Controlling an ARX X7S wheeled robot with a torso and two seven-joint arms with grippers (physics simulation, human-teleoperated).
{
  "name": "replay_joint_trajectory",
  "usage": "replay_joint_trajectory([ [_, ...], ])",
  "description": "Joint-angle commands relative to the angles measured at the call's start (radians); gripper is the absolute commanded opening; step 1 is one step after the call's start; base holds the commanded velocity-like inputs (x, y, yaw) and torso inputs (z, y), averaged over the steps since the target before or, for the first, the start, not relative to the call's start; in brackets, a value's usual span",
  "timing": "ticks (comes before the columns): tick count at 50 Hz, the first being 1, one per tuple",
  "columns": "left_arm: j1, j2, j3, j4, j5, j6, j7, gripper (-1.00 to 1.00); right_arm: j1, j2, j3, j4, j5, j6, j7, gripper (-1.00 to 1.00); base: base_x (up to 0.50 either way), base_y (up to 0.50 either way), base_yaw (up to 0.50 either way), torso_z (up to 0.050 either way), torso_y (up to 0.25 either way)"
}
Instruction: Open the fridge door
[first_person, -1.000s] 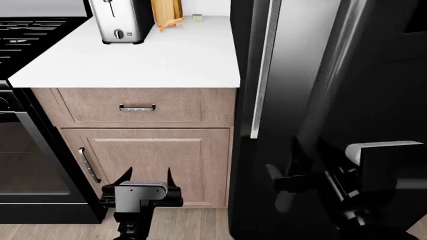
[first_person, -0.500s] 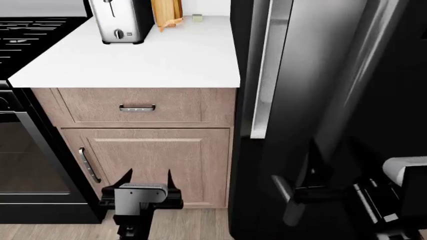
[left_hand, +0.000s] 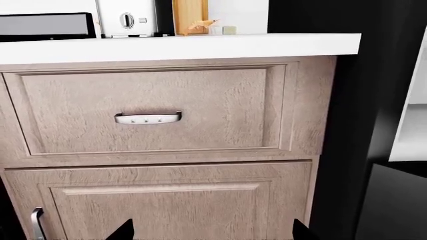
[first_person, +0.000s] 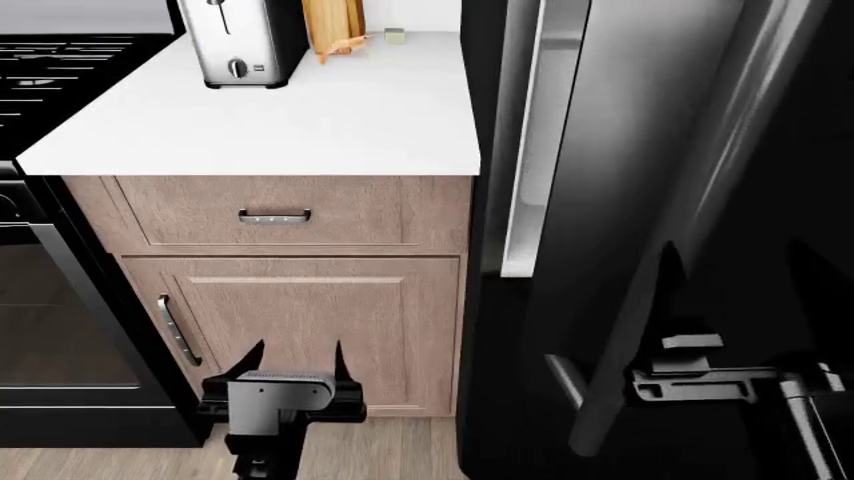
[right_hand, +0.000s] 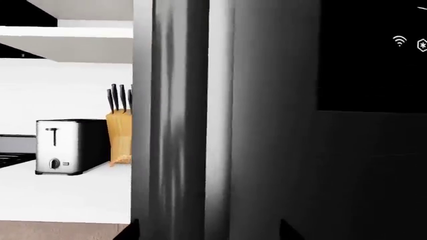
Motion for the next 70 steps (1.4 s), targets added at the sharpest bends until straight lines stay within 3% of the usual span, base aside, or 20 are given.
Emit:
replay_joint_trajectory([
  [1,0.020,-0.008,0.004,0.024,-0.002,0.000,-0.009,1.00,0.054,0.236,-0.237,-0.010,-0.063,-0.257,0.137,1.00,0.00,0.00,0.00,0.000,0.000],
  [9,0.016,-0.009,0.007,0.020,-0.005,0.000,-0.010,1.00,0.277,0.371,-0.571,-0.010,-0.102,-0.333,0.218,1.00,0.00,0.00,0.00,0.000,0.000],
  [14,0.010,-0.009,0.009,0.015,-0.006,-0.001,-0.010,1.00,0.523,0.438,-0.880,-0.010,-0.141,-0.393,0.267,1.00,0.00,0.00,0.00,0.000,0.000],
  [17,0.005,-0.008,0.010,0.010,-0.007,-0.002,-0.010,1.00,0.661,0.434,-1.024,-0.010,-0.161,-0.392,0.287,1.00,0.00,0.00,0.00,0.000,0.000],
  [29,-0.058,0.005,0.010,-0.061,-0.017,-0.002,0.002,1.00,0.937,0.443,-1.363,-0.010,-0.171,-0.424,0.350,1.00,0.00,0.00,0.00,0.000,0.000],
  [34,-0.073,-0.009,-0.017,-0.015,-0.087,-0.096,-0.002,1.00,1.150,0.411,-1.554,-0.010,-0.122,-0.425,0.403,1.00,0.00,0.00,0.00,0.000,0.000],
  [38,-0.080,-0.032,-0.006,0.076,-0.089,-0.157,-0.013,1.00,1.234,0.360,-1.588,-0.006,-0.045,-0.365,0.419,1.00,0.00,0.00,0.00,0.000,0.000],
  [50,-0.092,-0.052,-0.022,0.076,-0.097,-0.171,-0.024,1.00,1.325,0.197,-1.587,0.064,0.087,-0.276,0.397,1.00,0.00,0.00,0.00,0.000,0.000],
  [70,-0.095,-0.039,-0.024,0.004,-0.095,-0.126,-0.026,1.00,1.408,-0.070,-1.553,0.254,0.212,-0.277,0.297,1.00,0.00,0.00,0.00,0.000,0.000],
])
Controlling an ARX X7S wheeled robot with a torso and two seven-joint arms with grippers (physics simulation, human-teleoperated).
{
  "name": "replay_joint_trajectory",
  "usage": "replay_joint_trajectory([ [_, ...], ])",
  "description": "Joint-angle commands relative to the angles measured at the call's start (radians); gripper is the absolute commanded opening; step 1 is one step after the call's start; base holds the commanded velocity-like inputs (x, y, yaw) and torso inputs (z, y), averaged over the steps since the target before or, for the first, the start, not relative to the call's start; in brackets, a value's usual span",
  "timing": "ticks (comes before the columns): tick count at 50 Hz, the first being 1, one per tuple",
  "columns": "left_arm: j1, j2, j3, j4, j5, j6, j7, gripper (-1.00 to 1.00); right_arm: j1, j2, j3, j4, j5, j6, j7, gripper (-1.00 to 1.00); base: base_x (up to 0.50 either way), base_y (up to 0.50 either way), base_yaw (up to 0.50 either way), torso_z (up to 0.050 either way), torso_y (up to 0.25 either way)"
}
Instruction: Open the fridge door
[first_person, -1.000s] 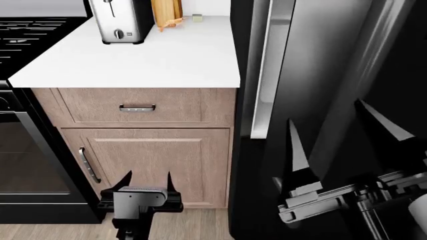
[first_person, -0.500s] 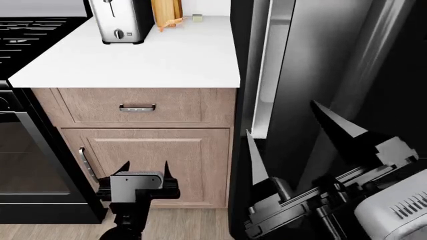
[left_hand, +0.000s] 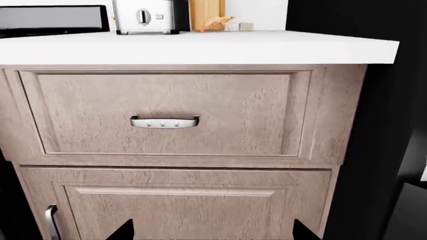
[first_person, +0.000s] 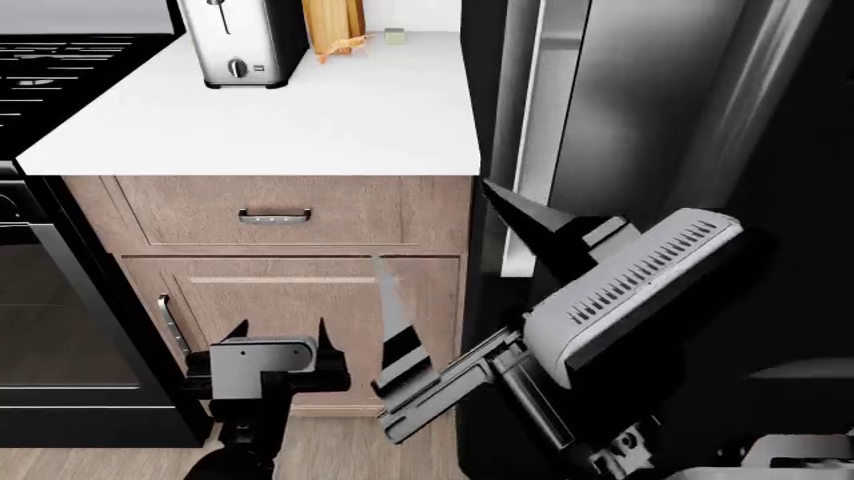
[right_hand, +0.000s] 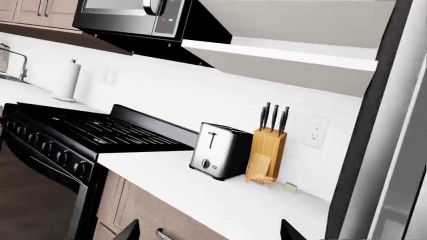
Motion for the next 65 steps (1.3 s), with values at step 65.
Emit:
replay_joint_trajectory([
  [65,0.001,0.000,-0.001,-0.053,-0.029,0.042,-0.012,1.00,0.135,-0.579,0.103,1.187,0.180,-0.014,-0.353,1.00,0.00,0.00,0.00,0.000,0.000],
])
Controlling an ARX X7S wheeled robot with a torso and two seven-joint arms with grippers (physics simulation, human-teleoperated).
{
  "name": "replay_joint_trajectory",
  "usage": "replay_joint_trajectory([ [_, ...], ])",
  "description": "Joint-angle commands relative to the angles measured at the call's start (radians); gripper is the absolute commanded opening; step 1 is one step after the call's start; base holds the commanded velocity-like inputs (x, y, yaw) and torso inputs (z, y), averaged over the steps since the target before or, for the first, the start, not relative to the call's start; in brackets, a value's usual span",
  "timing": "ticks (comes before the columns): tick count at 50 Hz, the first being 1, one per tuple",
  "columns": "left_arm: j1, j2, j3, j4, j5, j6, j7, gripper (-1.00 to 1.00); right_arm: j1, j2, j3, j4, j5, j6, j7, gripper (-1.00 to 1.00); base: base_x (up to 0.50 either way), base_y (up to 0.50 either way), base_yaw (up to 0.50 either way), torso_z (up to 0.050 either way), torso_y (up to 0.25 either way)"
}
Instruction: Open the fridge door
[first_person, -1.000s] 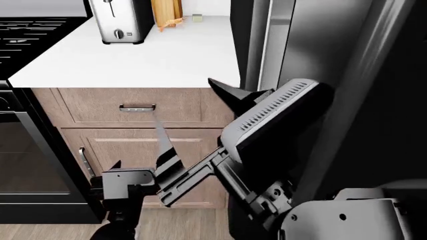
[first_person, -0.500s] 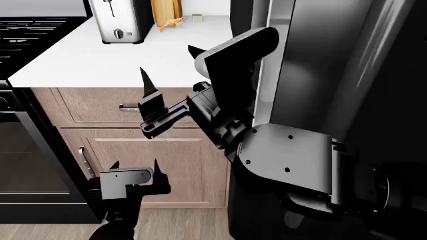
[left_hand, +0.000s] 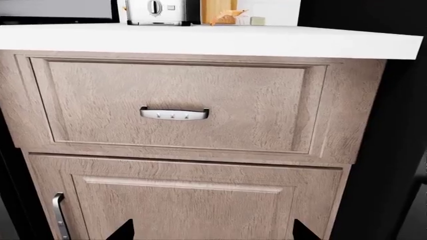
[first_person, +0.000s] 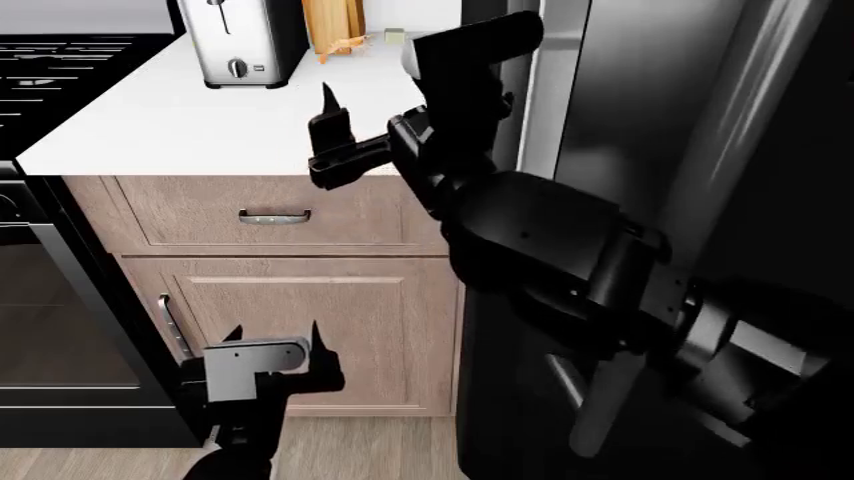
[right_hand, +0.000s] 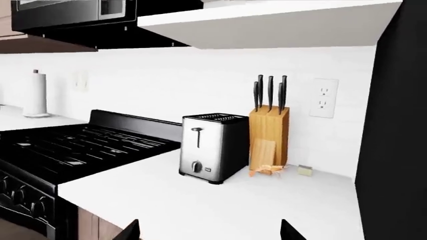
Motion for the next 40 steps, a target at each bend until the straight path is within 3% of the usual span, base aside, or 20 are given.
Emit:
replay_joint_trajectory([
  [1,0.009,-0.004,0.002,0.012,-0.005,-0.002,-0.004,1.00,0.029,-0.063,-0.036,0.182,0.005,0.117,0.108,1.00,0.00,0.00,0.00,0.000,0.000],
  [18,0.006,-0.007,0.007,0.015,-0.011,-0.003,-0.005,1.00,0.001,-0.036,-0.057,0.236,-0.054,0.131,0.269,1.00,0.00,0.00,0.00,0.000,0.000],
  [31,-0.002,-0.006,0.011,-0.003,-0.013,0.003,-0.001,1.00,-0.095,0.050,-0.013,0.104,-0.056,0.053,0.426,1.00,0.00,0.00,0.00,0.000,0.000],
  [40,0.005,-0.008,0.014,0.004,-0.015,0.003,-0.006,1.00,-0.092,0.092,-0.038,-0.014,-0.097,0.100,0.578,1.00,0.00,0.00,0.00,0.000,0.000],
])
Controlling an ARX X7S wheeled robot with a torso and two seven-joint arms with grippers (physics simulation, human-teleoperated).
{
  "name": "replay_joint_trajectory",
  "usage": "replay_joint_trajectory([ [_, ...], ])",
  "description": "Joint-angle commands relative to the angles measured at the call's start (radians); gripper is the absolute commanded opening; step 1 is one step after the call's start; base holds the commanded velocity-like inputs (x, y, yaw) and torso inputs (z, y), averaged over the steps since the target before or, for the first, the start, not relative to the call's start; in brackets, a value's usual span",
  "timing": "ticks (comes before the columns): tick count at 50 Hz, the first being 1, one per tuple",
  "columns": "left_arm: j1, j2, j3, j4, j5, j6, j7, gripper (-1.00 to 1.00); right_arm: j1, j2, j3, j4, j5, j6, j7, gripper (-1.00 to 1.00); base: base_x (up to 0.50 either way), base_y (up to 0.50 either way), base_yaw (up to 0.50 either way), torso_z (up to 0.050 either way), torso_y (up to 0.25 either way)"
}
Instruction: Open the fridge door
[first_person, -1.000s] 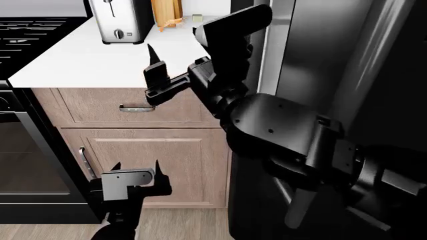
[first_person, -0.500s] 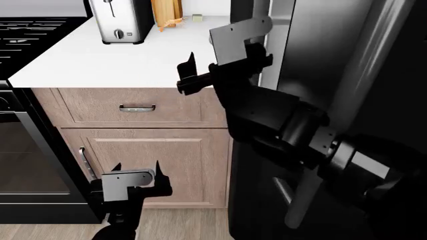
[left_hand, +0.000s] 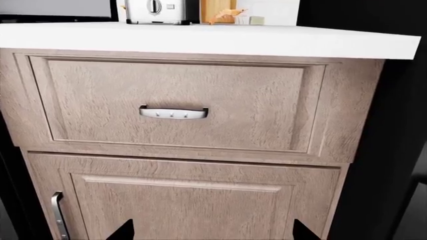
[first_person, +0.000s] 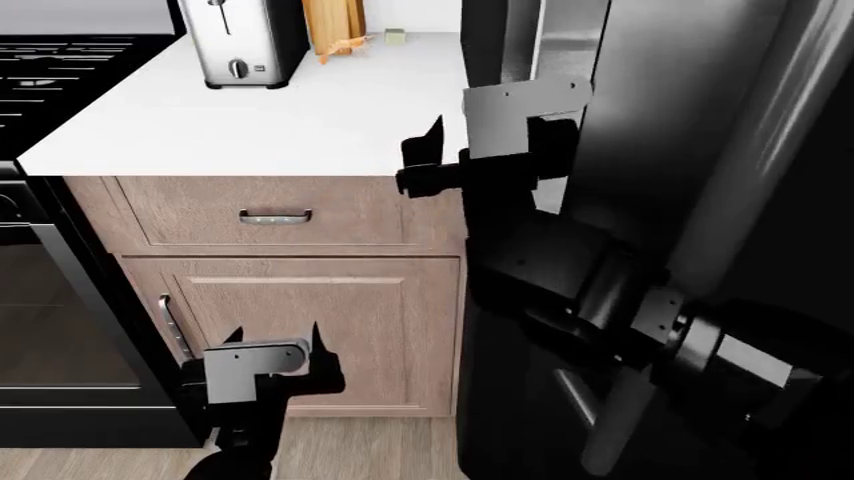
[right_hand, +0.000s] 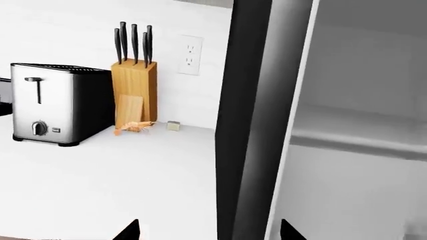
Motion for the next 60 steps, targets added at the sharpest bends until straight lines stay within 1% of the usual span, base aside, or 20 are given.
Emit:
replay_joint_trajectory([
  [1,0.006,-0.002,0.005,0.002,-0.001,0.002,-0.002,1.00,-0.039,0.077,0.022,-0.101,-0.043,0.029,0.169,1.00,0.00,0.00,0.00,0.000,0.000],
  [3,0.027,-0.008,0.005,0.026,-0.002,0.002,-0.009,1.00,-0.017,0.073,-0.003,-0.108,-0.045,0.107,0.251,1.00,0.00,0.00,0.00,0.000,0.000],
  [6,0.067,-0.020,0.004,0.072,-0.005,0.002,-0.020,1.00,-0.015,0.069,-0.013,-0.114,-0.046,0.137,0.294,1.00,0.00,0.00,0.00,0.000,0.000],
  [9,0.078,-0.024,0.003,0.084,-0.007,0.003,-0.024,1.00,-0.037,0.085,-0.008,-0.137,-0.048,0.125,0.326,1.00,0.00,0.00,0.00,0.000,0.000],
  [10,0.075,-0.023,0.003,0.079,-0.008,0.004,-0.021,1.00,-0.047,0.109,0.004,-0.166,-0.042,0.134,0.402,1.00,0.00,0.00,0.00,0.000,0.000],
  [13,0.067,-0.018,0.003,0.062,-0.010,0.010,-0.017,1.00,-0.073,0.151,0.018,-0.228,-0.033,0.133,0.482,1.00,0.00,0.00,0.00,0.000,0.000],
  [22,0.116,-0.029,0.006,0.102,-0.007,0.024,-0.028,1.00,-0.110,0.199,0.024,-0.355,-0.043,0.184,0.617,1.00,0.00,0.00,0.00,0.000,0.000],
  [24,0.117,-0.028,0.008,0.099,-0.007,0.026,-0.028,1.00,-0.183,0.209,0.117,-0.400,-0.085,0.235,0.623,1.00,0.00,0.00,0.00,0.000,0.000],
  [25,0.119,-0.027,0.009,0.096,-0.006,0.030,-0.027,1.00,-0.258,0.203,0.221,-0.436,-0.145,0.295,0.624,1.00,0.00,0.00,0.00,0.000,0.000],
  [26,0.120,-0.027,0.010,0.097,-0.006,0.030,-0.027,1.00,-0.300,0.193,0.284,-0.460,-0.172,0.344,0.623,1.00,0.00,0.00,0.00,-0.021,0.000],
  [29,0.111,-0.026,0.011,0.089,-0.007,0.029,-0.025,1.00,-0.387,0.182,0.386,-0.512,-0.231,0.371,0.621,1.00,0.00,0.00,0.00,-0.004,0.000],
  [33,0.091,-0.021,0.013,0.071,-0.007,0.026,-0.021,1.00,-0.442,0.174,0.432,-0.522,-0.271,0.367,0.612,1.00,0.00,0.00,0.00,-0.005,0.000],
  [38,0.097,-0.024,0.015,0.077,-0.008,0.025,-0.023,1.00,-0.600,0.143,0.569,-0.578,-0.397,0.402,0.621,1.00,0.00,0.00,0.00,-0.006,0.000],
  [45,0.104,-0.025,0.017,0.080,-0.007,0.030,-0.026,1.00,-0.773,0.099,0.672,-0.658,-0.553,0.397,0.616,1.00,0.00,0.00,0.00,-0.004,0.000],
  [48,0.109,-0.026,0.019,0.081,-0.006,0.034,-0.027,1.00,-0.803,0.076,0.682,-0.670,-0.584,0.422,0.612,1.00,0.00,0.00,0.00,-0.007,0.000],
  [50,0.090,-0.021,0.019,0.064,-0.008,0.030,-0.023,1.00,-0.847,0.055,0.730,-0.682,-0.613,0.450,0.618,1.00,0.00,0.00,0.00,-0.005,0.000],
  [51,0.066,-0.015,0.020,0.041,-0.010,0.026,-0.017,1.00,-0.891,0.029,0.792,-0.699,-0.634,0.496,0.622,1.00,0.00,0.00,0.00,0.000,0.000],
  [54,0.044,-0.010,0.020,0.018,-0.012,0.024,-0.011,1.00,-0.931,0.000,0.853,-0.697,-0.642,0.536,0.618,1.00,0.00,0.00,0.00,-0.004,0.000],
  [55,0.038,-0.007,0.021,0.009,-0.013,0.025,-0.008,1.00,-0.950,-0.001,0.870,-0.685,-0.637,0.517,0.602,1.00,0.00,0.00,0.00,0.000,0.000],
  [60,0.043,-0.009,0.021,0.013,-0.016,0.027,-0.009,1.00,-1.005,-0.029,0.948,-0.723,-0.740,0.563,0.612,1.00,0.00,0.00,0.00,-0.004,0.000],
])
